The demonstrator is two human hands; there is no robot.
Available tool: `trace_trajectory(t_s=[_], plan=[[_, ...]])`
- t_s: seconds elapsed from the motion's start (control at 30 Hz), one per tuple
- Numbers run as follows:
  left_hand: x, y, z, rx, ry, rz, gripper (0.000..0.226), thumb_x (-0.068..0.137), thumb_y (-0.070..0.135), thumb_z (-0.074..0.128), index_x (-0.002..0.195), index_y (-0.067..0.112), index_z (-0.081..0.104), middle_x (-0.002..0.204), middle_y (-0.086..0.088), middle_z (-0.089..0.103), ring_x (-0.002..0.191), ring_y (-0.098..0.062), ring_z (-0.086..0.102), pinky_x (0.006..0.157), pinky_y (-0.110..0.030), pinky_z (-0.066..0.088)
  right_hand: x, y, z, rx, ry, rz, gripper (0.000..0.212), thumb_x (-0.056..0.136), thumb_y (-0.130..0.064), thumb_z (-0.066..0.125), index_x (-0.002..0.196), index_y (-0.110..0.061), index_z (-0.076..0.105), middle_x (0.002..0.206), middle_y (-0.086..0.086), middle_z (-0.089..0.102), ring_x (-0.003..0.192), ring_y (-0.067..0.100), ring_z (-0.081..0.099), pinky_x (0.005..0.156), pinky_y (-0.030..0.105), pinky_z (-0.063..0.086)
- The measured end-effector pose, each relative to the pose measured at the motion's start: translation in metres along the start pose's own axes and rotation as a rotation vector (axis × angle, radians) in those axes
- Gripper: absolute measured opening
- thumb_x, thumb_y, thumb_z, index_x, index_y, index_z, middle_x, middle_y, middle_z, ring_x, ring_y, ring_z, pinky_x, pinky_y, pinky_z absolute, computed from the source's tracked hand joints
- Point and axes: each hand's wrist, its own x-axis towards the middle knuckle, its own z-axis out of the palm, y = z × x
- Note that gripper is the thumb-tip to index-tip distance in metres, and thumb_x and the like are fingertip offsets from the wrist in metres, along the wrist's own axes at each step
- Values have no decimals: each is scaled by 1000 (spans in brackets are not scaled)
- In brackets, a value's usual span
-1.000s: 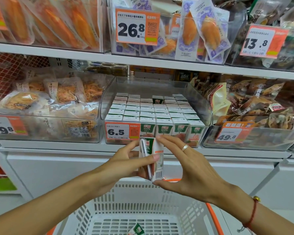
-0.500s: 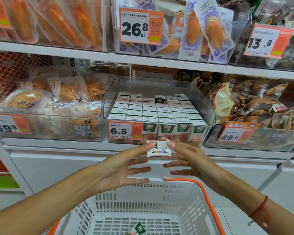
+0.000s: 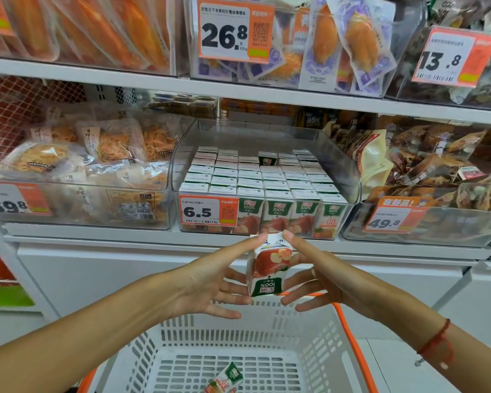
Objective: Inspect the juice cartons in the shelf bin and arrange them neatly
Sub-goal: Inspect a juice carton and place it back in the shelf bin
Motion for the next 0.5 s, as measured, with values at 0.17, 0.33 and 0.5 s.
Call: trace_trajectory(t_s=[0.17, 0.33, 0.5], plan=[[1, -4, 9, 133, 220, 344, 68, 45, 79, 71, 101, 40, 71, 91, 21, 73, 90, 4, 67, 88, -28, 54, -1, -3, -5, 196, -66, -82, 52, 72, -68, 65, 105, -30, 76, 113, 2, 73, 100, 25, 71, 84, 33, 59], [3, -9, 7, 408, 549, 782, 90, 41, 71, 79, 121, 51, 42, 118, 33, 53, 106, 18, 49, 84, -9, 43, -7, -7, -6, 347, -141, -231, 38, 81, -39, 72, 113, -19, 74, 116, 8, 72, 106, 20, 69, 87, 26, 55], [4, -13, 15, 629, 609, 1088, 96, 55, 56, 84, 134, 49, 30, 129, 31, 41, 116, 12, 47, 89, 0, 35, -8, -4, 6, 348, -27, -342, 56, 68, -26, 79, 120, -16, 61, 106, 11, 74, 96, 22, 72, 79, 24, 57]])
